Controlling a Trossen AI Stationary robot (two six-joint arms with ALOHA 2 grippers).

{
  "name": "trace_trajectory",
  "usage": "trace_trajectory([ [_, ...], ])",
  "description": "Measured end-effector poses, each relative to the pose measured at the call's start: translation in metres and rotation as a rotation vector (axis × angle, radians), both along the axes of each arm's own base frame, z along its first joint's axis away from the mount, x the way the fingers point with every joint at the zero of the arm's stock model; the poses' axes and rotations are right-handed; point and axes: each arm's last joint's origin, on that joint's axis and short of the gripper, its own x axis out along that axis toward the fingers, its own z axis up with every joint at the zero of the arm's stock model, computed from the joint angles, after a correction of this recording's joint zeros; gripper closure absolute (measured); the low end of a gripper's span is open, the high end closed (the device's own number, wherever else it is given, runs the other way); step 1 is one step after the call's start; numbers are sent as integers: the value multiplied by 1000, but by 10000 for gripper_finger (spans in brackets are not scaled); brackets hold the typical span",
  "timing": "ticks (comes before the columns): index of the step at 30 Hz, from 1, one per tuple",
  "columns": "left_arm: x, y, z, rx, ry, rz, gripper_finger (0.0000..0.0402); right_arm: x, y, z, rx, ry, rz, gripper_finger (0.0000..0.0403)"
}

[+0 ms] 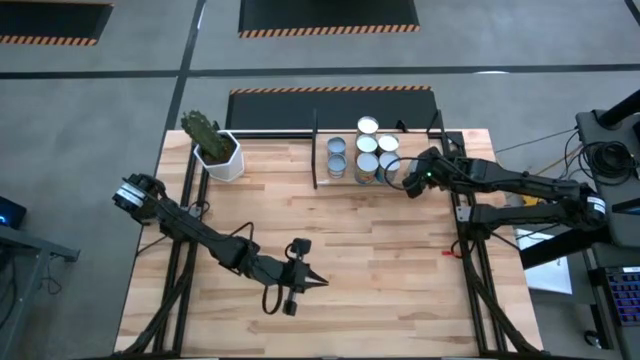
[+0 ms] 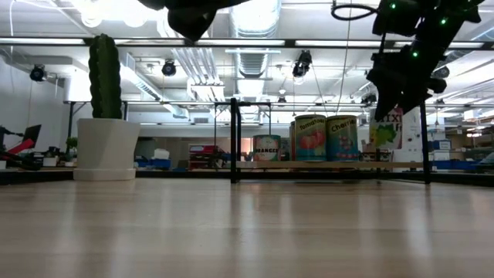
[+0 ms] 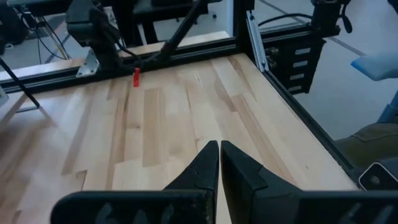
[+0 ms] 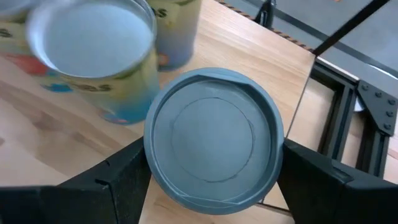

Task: Pick and place cans onto a shelf
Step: Put the canned mixed fruits on the shelf

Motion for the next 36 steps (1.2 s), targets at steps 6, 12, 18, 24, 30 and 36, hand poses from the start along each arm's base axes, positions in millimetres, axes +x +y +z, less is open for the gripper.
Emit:
trace_trajectory([
  [6,-2,1,6,-7,-17,0,402,-4,-6,-15,1,9,-41,116],
  [12,-4,2,11,-11,-30,0,402,-5,-9,-19,-12,2,-59,114],
  [18,-4,2,11,-12,-30,0,402,-3,-10,-17,-25,-18,-53,113],
  [24,-4,2,11,-12,-30,0,402,-3,-10,-18,-24,-17,-48,113],
  [30,-4,2,11,-12,-30,0,402,-2,-10,-18,-23,-19,-44,113],
  [36,-4,2,11,-12,-30,0,402,-2,-10,-18,-22,-17,-37,113],
])
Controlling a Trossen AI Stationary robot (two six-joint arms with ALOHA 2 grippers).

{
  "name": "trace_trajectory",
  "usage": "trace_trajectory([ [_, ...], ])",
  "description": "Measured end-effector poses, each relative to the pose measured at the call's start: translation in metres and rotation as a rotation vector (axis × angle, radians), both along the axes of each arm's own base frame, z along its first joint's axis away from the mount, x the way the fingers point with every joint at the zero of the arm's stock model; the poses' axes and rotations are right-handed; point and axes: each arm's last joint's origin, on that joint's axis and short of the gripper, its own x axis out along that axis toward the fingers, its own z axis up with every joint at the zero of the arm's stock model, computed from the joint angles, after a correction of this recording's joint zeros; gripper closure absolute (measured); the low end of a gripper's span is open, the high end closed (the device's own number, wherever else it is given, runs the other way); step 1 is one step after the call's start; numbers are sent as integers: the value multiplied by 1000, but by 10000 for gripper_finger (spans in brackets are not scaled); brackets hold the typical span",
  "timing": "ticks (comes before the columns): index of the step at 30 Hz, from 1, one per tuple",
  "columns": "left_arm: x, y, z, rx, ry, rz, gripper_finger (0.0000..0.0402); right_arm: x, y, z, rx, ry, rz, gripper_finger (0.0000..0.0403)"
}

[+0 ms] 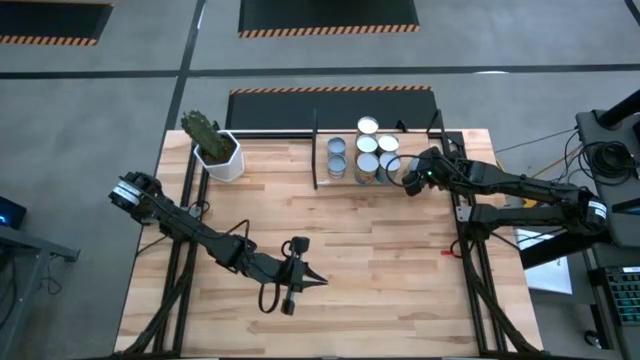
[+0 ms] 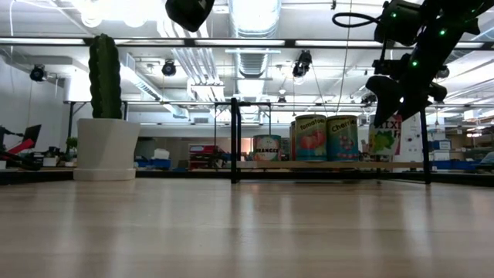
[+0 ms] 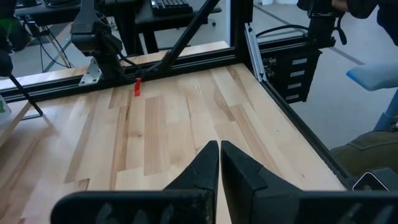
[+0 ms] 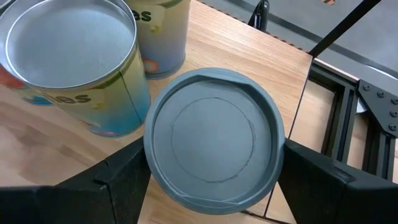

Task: Pick and place cans onto a shelf
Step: Put the canned mixed fruits on the shelf

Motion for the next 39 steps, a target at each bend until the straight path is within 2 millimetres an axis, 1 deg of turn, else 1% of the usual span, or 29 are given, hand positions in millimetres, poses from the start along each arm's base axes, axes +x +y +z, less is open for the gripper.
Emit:
trace_trajectory([
  [6,0,0,0,0,0,0,402,0,0,0,5,-5,-10,111],
  [17,0,0,0,0,0,0,402,0,0,-1,7,-2,-10,80],
  [25,0,0,0,0,0,0,402,-1,0,0,7,1,-8,78],
  [29,0,0,0,0,0,0,402,1,0,13,12,-12,7,78],
  [32,0,0,0,0,0,0,402,3,0,32,-5,-34,27,79],
  [36,0,0,0,0,0,0,402,2,2,51,16,-42,41,82],
  [39,0,0,0,0,-1,0,402,-1,4,62,36,-34,50,93],
])
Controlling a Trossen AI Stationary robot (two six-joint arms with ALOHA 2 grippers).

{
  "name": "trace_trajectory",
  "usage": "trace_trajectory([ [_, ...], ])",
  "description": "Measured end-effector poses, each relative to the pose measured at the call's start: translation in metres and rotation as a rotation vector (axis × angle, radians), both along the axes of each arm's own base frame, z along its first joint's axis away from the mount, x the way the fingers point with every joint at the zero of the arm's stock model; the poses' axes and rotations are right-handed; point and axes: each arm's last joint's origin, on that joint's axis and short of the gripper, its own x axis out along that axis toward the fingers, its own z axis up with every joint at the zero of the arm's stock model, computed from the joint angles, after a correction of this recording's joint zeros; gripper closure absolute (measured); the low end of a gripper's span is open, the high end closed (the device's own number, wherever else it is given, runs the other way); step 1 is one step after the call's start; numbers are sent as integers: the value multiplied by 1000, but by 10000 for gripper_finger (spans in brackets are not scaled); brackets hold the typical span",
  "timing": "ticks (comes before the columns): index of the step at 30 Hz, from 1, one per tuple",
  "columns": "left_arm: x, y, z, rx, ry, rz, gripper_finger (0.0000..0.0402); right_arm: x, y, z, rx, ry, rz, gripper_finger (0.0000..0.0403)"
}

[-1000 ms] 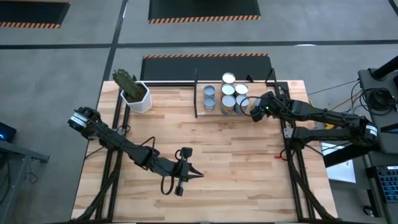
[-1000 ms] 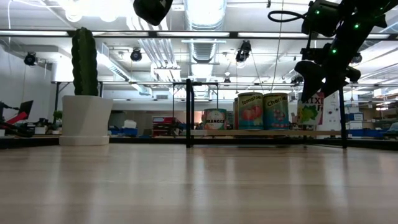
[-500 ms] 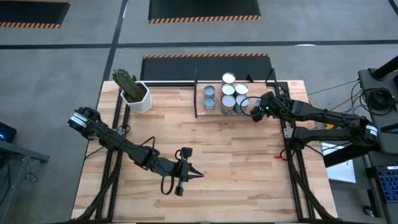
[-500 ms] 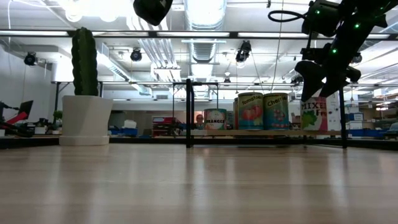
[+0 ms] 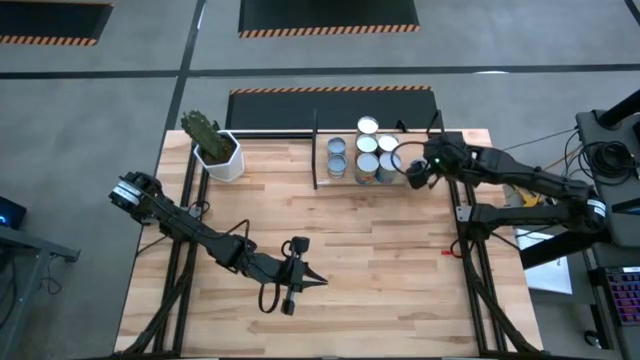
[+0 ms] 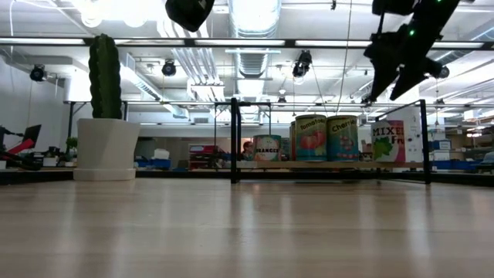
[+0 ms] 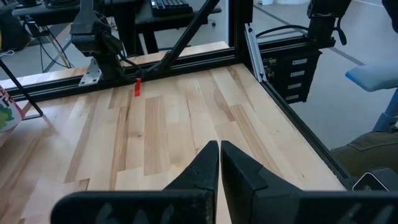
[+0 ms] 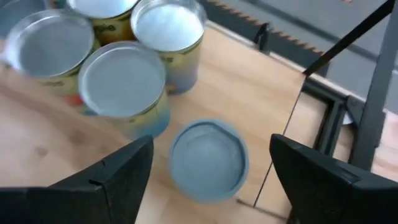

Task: Pick and place cans onto a shelf
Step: Put the canned mixed fruits on the shelf

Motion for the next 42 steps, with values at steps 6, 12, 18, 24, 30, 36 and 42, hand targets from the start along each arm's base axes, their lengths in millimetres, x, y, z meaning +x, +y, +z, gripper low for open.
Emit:
trace_trajectory([
  [6,0,0,0,-3,-1,0,402,2,12,1,133,-8,130,158],
  [12,0,0,0,28,-5,-9,402,8,25,-28,175,119,219,276],
  [18,0,0,1,22,-5,-8,402,16,26,-52,129,272,200,385],
  [24,0,0,1,18,-4,-7,402,25,21,-62,72,366,151,390],
  [30,0,0,1,16,-5,-6,402,30,19,-69,69,412,144,390],
  [36,0,0,1,15,-5,-6,402,32,17,-71,35,439,126,390],
  [42,0,0,1,15,-6,-6,402,31,17,-69,31,427,125,390],
])
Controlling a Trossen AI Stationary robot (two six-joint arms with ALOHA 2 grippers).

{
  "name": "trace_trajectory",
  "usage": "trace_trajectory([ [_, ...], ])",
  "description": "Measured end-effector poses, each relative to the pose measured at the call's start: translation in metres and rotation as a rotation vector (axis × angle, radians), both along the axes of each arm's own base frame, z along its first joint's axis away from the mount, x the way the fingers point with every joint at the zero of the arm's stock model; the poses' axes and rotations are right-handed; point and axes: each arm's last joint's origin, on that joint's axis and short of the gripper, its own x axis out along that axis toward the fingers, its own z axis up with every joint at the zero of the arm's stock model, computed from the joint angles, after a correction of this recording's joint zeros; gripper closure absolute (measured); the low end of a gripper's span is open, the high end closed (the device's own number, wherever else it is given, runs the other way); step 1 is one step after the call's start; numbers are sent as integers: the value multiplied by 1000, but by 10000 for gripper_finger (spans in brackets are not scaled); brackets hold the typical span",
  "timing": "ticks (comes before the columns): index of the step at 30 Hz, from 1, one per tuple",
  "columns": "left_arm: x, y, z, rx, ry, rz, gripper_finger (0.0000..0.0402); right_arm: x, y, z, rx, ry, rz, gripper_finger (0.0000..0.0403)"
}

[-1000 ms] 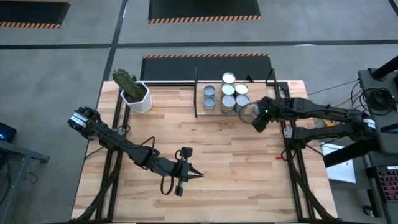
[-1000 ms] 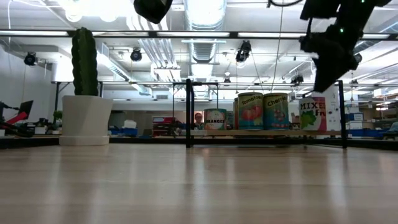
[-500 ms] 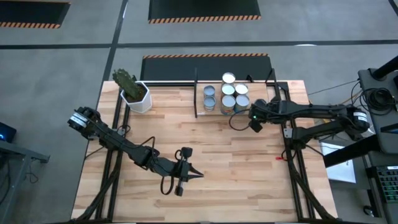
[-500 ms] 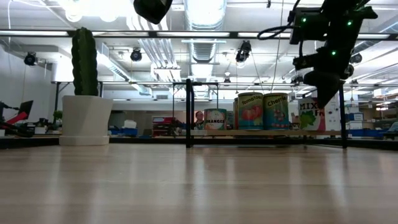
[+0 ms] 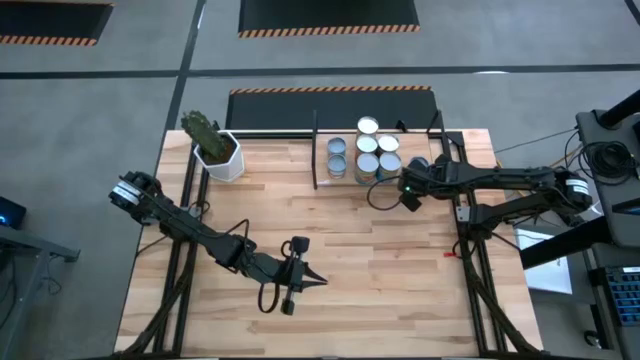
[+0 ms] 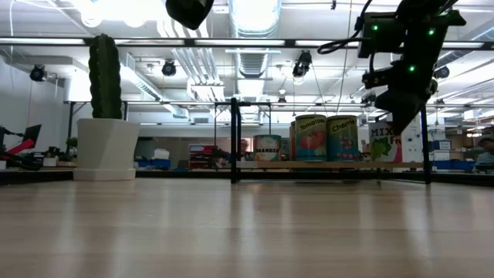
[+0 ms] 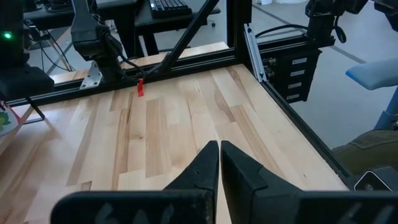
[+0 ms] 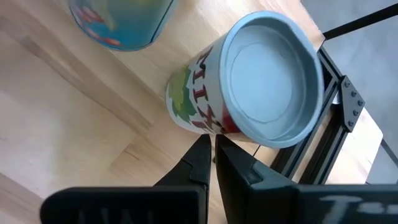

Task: Pick and place cans onto a shelf
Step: Put the canned mixed fruits on the shelf, then return to Home Position

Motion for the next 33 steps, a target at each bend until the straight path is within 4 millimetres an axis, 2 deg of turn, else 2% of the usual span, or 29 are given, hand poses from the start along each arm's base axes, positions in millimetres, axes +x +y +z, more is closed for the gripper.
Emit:
trace_trajectory([
  [26,-2,1,1,13,18,-2,402,1,3,8,-20,-82,15,390],
  [29,-14,7,8,68,84,-10,402,1,10,17,-26,-134,46,390],
  [33,-35,18,37,98,50,-25,402,0,28,31,-35,-242,129,390],
])
